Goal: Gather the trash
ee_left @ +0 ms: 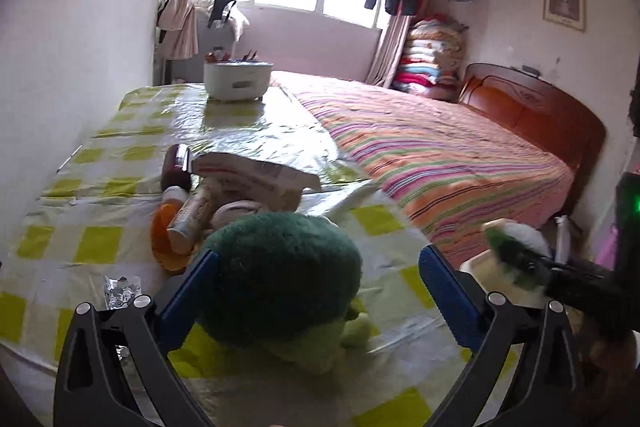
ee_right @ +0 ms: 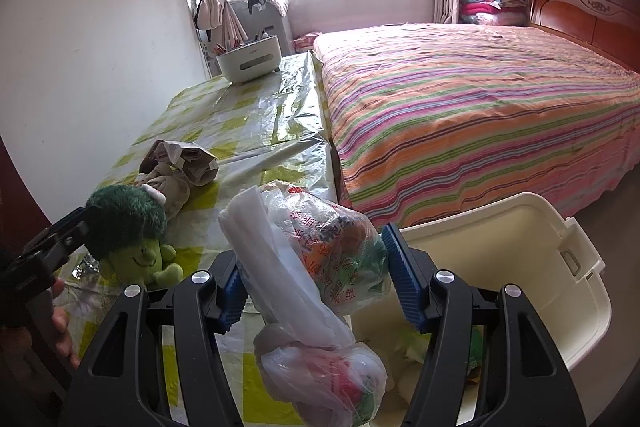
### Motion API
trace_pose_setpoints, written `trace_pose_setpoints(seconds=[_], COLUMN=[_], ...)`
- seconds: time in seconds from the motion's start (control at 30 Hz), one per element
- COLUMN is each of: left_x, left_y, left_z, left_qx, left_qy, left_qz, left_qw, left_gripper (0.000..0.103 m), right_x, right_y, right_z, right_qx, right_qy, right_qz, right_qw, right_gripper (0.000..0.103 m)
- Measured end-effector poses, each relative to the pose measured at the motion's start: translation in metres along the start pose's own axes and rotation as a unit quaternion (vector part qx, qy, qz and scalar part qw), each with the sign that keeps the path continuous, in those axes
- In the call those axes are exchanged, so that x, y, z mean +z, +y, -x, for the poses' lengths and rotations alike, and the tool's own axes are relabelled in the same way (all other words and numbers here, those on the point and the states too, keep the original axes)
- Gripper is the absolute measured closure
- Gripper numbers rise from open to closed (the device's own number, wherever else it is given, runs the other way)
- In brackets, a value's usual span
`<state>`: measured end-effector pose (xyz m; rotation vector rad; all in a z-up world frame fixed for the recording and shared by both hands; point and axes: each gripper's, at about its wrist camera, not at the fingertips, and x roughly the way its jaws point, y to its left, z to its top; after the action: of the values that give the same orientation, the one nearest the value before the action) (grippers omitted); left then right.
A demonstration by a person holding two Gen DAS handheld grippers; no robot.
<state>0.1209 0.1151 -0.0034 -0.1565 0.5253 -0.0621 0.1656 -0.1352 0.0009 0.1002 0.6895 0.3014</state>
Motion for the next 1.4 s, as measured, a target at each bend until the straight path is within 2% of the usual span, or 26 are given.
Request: trace_pose_setpoints(seconds=[0.1,0.2,0.23,0.3,0.33,0.37,0.47,0.57,0.67,0.73,0.87,0.97,1.27,1.4], left_x=[0.003,0.004,0.003,-0.001,-0.002,-0.002,-0.002,-0.001,-0.001,-0.003,-0.002,0.002,-0.008,-0.016], left_y=[0.005,0.005,0.005,0.009,0.015,0.021,0.036,0.044,0.053,0.05,0.021,0.002,-0.041,-0.062], left_z=[-0.01,-0.022,-0.026,-0.037,-0.045,-0.049,-0.047,-0.04,-0.033,-0.026,-0.009,-0.002,-0.007,-0.007], left_qx=[0.018,0.051,0.067,0.123,0.148,0.152,0.119,0.095,0.011,-0.021,-0.022,-0.042,-0.071,-0.081], left_qy=[0.005,0.016,0.022,0.042,0.063,0.076,0.078,0.07,0.068,0.06,0.024,0.015,0.034,0.044], left_qz=[0.003,-0.018,-0.024,-0.029,-0.02,-0.01,0.005,0.018,0.066,0.074,0.027,0.013,-0.015,-0.03], left_qw=[0.9998,0.9984,0.9972,0.9911,0.9868,0.9854,0.9898,0.9929,0.9955,0.9952,0.9991,0.9989,0.9968,0.9953], left_gripper=[0.007,0.007,0.007,0.007,0.007,0.007,0.007,0.02,0.027,0.028,0.028,0.028,0.027,0.027], right_x=[0.001,0.0,-0.001,-0.001,-0.001,-0.001,-0.001,0.0,0.001,0.001,0.003,0.005,0.0,-0.004], right_y=[0.002,0.003,0.003,0.003,0.003,0.002,0.001,0.0,-0.001,-0.003,-0.01,-0.016,-0.04,-0.056], right_z=[-0.002,-0.004,-0.005,-0.006,-0.006,-0.005,-0.005,-0.004,-0.001,0.002,0.009,0.015,0.027,0.025], right_qx=[0.002,0.004,0.004,0.004,0.004,0.005,0.006,0.009,0.01,0.008,0.0,-0.008,-0.052,-0.078], right_qy=[0.001,0.003,0.003,0.004,0.003,0.003,0.001,-0.002,-0.008,-0.013,-0.025,-0.032,-0.042,-0.03], right_qz=[0.0,0.001,0.002,0.002,0.001,-0.001,-0.004,-0.007,-0.01,-0.012,-0.02,-0.027,-0.042,-0.055], right_qw=[1.0,1.0,1.0,1.0,1.0,1.0,1.0,1.0,1.0,1.0,0.999,0.999,0.997,0.995], right_gripper=[0.043,0.043,0.042,0.042,0.042,0.042,0.042,0.042,0.042,0.042,0.042,0.042,0.041,0.041])
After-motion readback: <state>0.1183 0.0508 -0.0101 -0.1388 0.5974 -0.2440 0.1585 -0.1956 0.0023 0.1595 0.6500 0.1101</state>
